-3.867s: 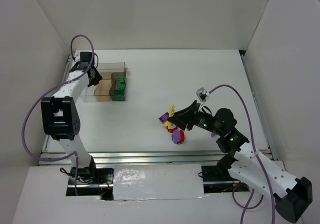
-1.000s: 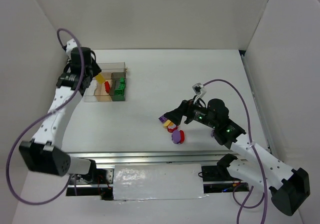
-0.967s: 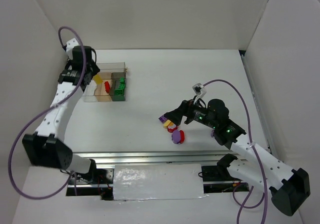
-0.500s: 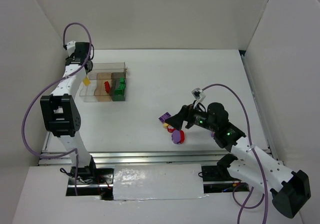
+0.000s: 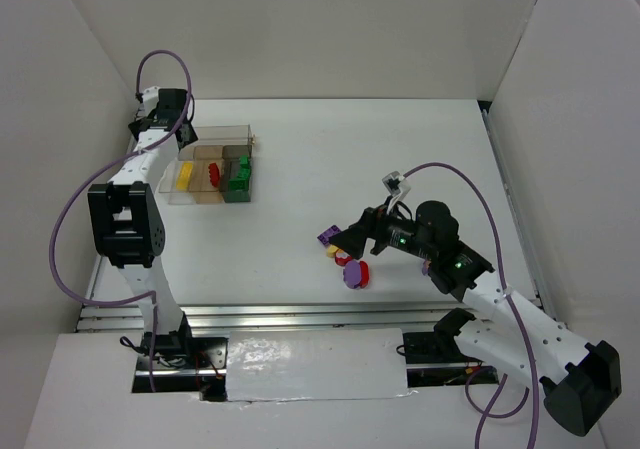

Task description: Sort the legos into containers by color

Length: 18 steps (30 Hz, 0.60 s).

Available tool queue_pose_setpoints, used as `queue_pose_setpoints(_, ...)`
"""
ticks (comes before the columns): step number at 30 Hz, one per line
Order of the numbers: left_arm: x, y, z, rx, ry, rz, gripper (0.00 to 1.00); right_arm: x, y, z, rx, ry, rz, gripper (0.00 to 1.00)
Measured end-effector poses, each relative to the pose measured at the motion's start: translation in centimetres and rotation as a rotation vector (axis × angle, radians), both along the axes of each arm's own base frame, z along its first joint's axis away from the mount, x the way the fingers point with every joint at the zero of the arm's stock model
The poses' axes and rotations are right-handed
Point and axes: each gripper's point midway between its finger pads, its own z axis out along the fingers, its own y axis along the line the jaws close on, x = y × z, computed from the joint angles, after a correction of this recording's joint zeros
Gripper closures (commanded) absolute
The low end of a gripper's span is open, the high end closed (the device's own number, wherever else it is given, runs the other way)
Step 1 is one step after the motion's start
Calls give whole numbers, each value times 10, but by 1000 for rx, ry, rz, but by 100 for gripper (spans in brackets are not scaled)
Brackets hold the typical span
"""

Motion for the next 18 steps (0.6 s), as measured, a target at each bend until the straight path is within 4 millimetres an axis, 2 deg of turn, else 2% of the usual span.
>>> queue_pose_setpoints(4, -4, -1, 2, -8, 2, 7, 0, 3, -2, -3, -13, 4, -21, 0)
queue_pose_setpoints(6, -5, -10, 11, -44, -21, -23, 0, 5, -4, -7, -27, 18, -38, 0)
queue_pose_setpoints(8, -10, -27, 31, -85, -55, -79, 0, 10, -7, -10, -45, 31, -72, 0)
queue_pose_setpoints(10, -15, -56, 59, -122, -111, -166, 1, 15, -12, -13, -64, 47, -111, 0)
queue_pose_setpoints(12, -24, -110, 90, -150, -177, -307, 1, 20, -17, -16, -82, 66, -159, 0)
queue_pose_setpoints(14, -45, -191, 116, -184, -232, -525, 0, 26, -26, -21, -104, 94, -227, 0)
queue_pose_setpoints(16, -77, -266, 121, -224, -242, -732, 1, 30, -37, -26, -130, 119, -299, 0)
queue_pose_setpoints(18, -117, -331, 105, -272, -200, -933, 1, 31, -50, -30, -152, 140, -368, 0)
